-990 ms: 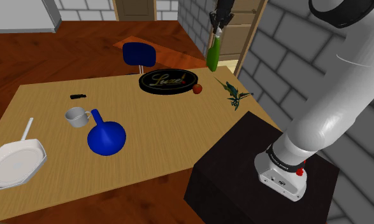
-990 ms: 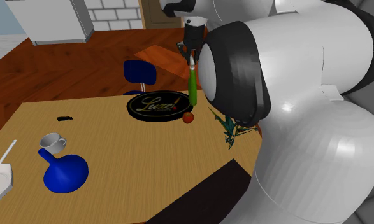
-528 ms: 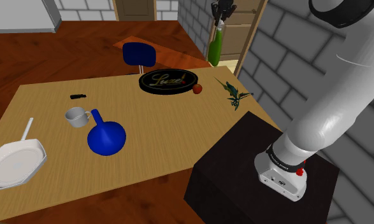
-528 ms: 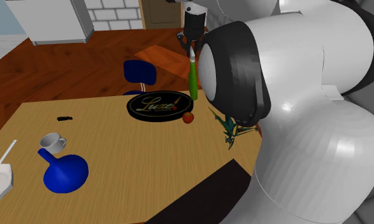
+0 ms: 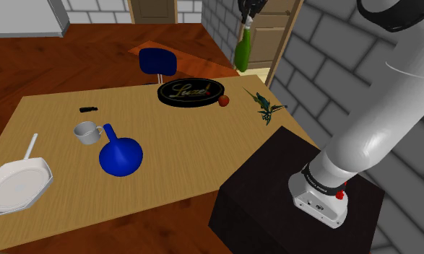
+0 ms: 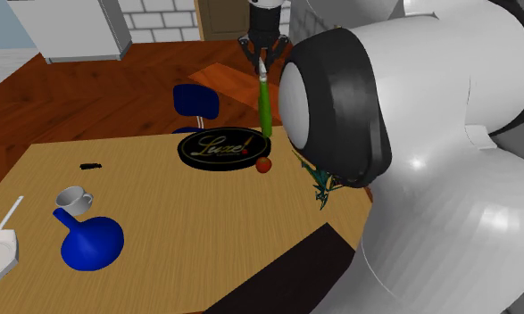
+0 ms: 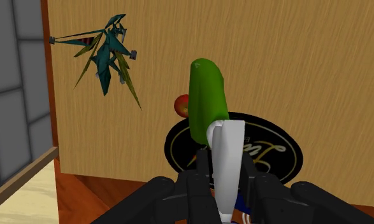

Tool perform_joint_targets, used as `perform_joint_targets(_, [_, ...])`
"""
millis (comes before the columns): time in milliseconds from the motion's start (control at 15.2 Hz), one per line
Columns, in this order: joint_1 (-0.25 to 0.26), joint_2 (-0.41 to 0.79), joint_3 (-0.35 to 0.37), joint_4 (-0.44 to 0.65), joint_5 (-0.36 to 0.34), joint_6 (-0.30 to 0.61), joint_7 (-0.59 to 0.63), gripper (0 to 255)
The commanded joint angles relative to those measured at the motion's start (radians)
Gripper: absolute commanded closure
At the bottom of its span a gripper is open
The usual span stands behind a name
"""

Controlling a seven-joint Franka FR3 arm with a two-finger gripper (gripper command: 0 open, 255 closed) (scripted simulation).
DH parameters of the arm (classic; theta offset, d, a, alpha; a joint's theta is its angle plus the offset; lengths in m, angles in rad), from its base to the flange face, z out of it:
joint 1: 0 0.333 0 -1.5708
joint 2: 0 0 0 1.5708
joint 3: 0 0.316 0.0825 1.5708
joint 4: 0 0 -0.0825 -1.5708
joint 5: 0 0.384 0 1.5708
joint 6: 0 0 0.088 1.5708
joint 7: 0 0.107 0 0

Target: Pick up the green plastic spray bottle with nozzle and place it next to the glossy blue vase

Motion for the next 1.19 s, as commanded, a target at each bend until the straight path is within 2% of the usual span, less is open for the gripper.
perform_joint_targets(0, [0.026, -0.041, 0.016, -0.051, -0.012, 0.012, 0.042, 255])
perform_joint_targets(528, [0.125, -0.17, 0.099, -0.212, -0.044, 0.051, 0.226, 255])
perform_joint_targets(1122, [0.225, -0.238, 0.211, -0.291, -0.056, 0.066, 0.439, 255])
